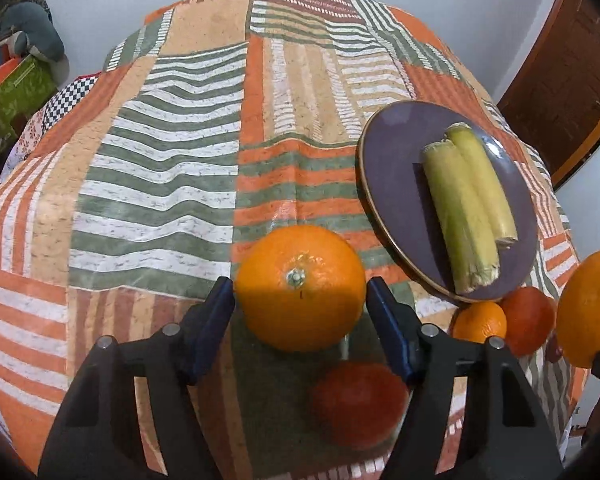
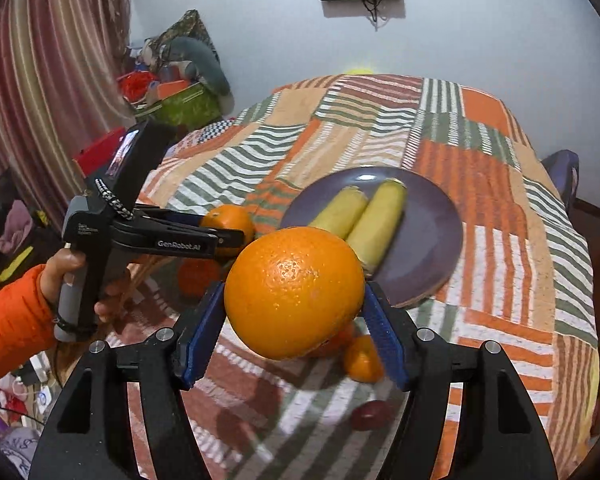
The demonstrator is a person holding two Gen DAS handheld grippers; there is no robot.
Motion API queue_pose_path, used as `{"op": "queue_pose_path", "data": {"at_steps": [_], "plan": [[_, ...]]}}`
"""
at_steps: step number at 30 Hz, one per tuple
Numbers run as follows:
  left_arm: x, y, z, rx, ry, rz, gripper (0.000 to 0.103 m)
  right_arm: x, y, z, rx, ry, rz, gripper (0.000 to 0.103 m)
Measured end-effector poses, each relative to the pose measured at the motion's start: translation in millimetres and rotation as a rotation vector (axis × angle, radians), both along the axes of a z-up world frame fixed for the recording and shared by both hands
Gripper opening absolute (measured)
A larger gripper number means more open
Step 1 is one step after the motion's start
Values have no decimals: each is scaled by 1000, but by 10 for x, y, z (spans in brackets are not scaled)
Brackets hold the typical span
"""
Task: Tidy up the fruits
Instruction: 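Grasp the large Dole orange with the right tool while the left tool grasps a smaller orange, then carry the Dole orange over the plate with the right tool while the left tool carries its orange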
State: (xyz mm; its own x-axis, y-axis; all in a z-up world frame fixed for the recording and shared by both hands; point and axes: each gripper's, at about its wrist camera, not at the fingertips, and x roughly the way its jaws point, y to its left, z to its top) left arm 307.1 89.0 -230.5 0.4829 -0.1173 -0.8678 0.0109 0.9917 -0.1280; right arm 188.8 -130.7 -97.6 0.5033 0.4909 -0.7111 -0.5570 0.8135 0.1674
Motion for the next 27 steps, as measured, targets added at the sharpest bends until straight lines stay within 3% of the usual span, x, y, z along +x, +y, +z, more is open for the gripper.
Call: {"op": "queue_pose_path", "data": {"at_steps": [8,27], "plan": [[-8,-139,32,85,-29,-16,66,97,-145,-10,10,0,-34,65],[98,-474,492,64,-115,-66,66,289,-449,199,-20,-77,-112,65]]}}
